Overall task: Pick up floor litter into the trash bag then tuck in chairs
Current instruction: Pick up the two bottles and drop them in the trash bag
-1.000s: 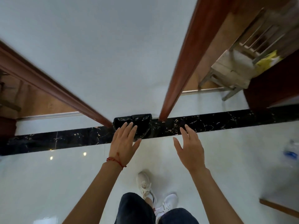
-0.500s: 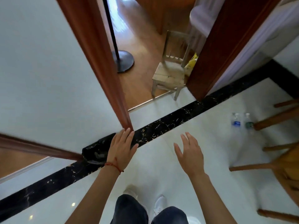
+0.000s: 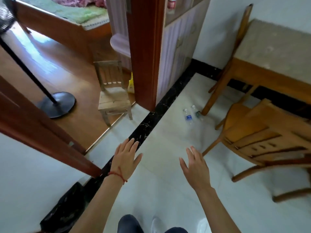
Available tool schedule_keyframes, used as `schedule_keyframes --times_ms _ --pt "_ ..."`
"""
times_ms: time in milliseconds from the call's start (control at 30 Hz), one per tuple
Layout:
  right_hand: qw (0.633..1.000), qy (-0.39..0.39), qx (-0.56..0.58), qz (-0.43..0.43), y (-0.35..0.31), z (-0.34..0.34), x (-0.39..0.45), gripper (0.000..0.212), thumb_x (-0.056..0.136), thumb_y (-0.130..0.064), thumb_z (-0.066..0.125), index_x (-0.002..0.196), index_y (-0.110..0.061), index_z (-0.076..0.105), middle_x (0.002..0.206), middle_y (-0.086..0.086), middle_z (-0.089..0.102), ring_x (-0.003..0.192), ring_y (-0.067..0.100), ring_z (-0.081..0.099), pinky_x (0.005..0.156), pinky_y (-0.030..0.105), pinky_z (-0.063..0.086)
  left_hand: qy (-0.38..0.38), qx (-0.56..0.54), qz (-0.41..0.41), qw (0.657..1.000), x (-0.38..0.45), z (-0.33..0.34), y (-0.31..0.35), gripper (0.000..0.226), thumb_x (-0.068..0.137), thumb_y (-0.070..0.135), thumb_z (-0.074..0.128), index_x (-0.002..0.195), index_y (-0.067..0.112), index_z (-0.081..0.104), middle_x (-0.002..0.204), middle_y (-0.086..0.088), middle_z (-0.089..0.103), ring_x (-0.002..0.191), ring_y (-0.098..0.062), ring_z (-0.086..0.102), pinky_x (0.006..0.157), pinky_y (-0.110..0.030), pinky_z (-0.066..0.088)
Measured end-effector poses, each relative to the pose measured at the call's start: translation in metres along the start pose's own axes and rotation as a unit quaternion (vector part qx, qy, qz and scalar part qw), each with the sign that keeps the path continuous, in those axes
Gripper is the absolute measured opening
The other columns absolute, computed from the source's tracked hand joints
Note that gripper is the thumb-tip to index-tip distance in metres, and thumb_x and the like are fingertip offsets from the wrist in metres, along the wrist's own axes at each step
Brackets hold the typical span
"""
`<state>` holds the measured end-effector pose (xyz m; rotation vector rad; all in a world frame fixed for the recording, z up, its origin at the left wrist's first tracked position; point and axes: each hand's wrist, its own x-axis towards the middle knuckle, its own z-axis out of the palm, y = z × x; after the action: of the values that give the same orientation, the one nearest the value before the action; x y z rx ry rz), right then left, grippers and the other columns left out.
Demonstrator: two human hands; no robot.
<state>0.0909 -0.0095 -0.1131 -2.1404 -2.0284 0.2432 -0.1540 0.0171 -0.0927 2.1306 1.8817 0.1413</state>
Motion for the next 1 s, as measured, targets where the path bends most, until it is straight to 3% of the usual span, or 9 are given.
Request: schedule_keyframes --times_ms 200,400,533,633,900,1000 --pt "0.995 0.028 0.022 0.089 0.032 -0.025 -0.018 0.045 0.085 -0.031 0.061 0.121 -0.003 0.056 0.128 0.016 0.057 0.116 0.03 0.056 0.088 0.038 0.049 -0.018 0.01 0.082 0.996 0.026 -0.008 0.043 0.068 0.094 0.051 0.015 0.113 0.007 0.063 0.116 -0.012 0.065 0.111 -0.032 0.059 0.089 -0.046 0.048" --pt "0.988 0.024 0.046 0.148 0.03 -0.046 -0.032 0.052 0.095 -0.038 0.04 0.137 -0.009 0.037 0.147 0.008 0.035 0.136 0.021 0.032 0.107 0.03 0.03 -0.015 0.036 0.16 0.986 0.046 -0.022 0.056 0.057 0.087 0.047 0.03 0.112 0.008 0.063 0.114 -0.01 0.066 0.111 -0.03 0.059 0.088 -0.042 0.049" --pt "0.982 0.023 0.049 0.181 0.022 -0.051 -0.033 0.053 0.096 -0.041 0.035 0.14 -0.012 0.032 0.15 0.005 0.029 0.138 0.018 0.026 0.109 0.028 0.026 -0.019 0.029 0.196 0.98 0.056 -0.027 0.057 0.052 0.093 0.042 0.04 0.136 0.012 0.042 0.143 -0.007 0.042 0.136 -0.025 0.03 0.111 -0.037 0.024" --pt "0.98 0.022 0.048 0.193 0.017 -0.053 -0.027 0.052 0.096 -0.041 0.034 0.139 -0.013 0.032 0.151 0.005 0.028 0.138 0.018 0.025 0.109 0.028 0.025 -0.012 0.037 0.216 0.976 0.07 -0.028 0.055 0.056 0.094 0.044 0.034 0.142 0.016 0.029 0.15 -0.003 0.029 0.141 -0.021 0.017 0.114 -0.034 0.013" --pt "0.981 0.04 0.041 0.183 0.032 -0.058 0.013 0.051 0.093 -0.039 0.044 0.134 -0.009 0.042 0.146 0.009 0.038 0.134 0.024 0.035 0.106 0.034 0.033 -0.036 0.04 0.222 0.974 0.117 -0.03 0.074 0.061 0.093 0.051 0.032 0.144 0.017 0.025 0.152 -0.003 0.025 0.142 -0.021 0.014 0.114 -0.036 0.011" --pt "0.982 0.025 0.043 0.18 0.051 -0.061 0.041 0.053 0.094 -0.043 0.038 0.138 -0.013 0.036 0.149 0.006 0.031 0.137 0.021 0.029 0.109 0.032 0.028 -0.03 0.046 0.224 0.973 0.144 -0.027 0.093 0.078 0.082 0.064 0.01 0.143 0.017 0.025 0.151 -0.003 0.027 0.141 -0.021 0.016 0.114 -0.037 0.013"
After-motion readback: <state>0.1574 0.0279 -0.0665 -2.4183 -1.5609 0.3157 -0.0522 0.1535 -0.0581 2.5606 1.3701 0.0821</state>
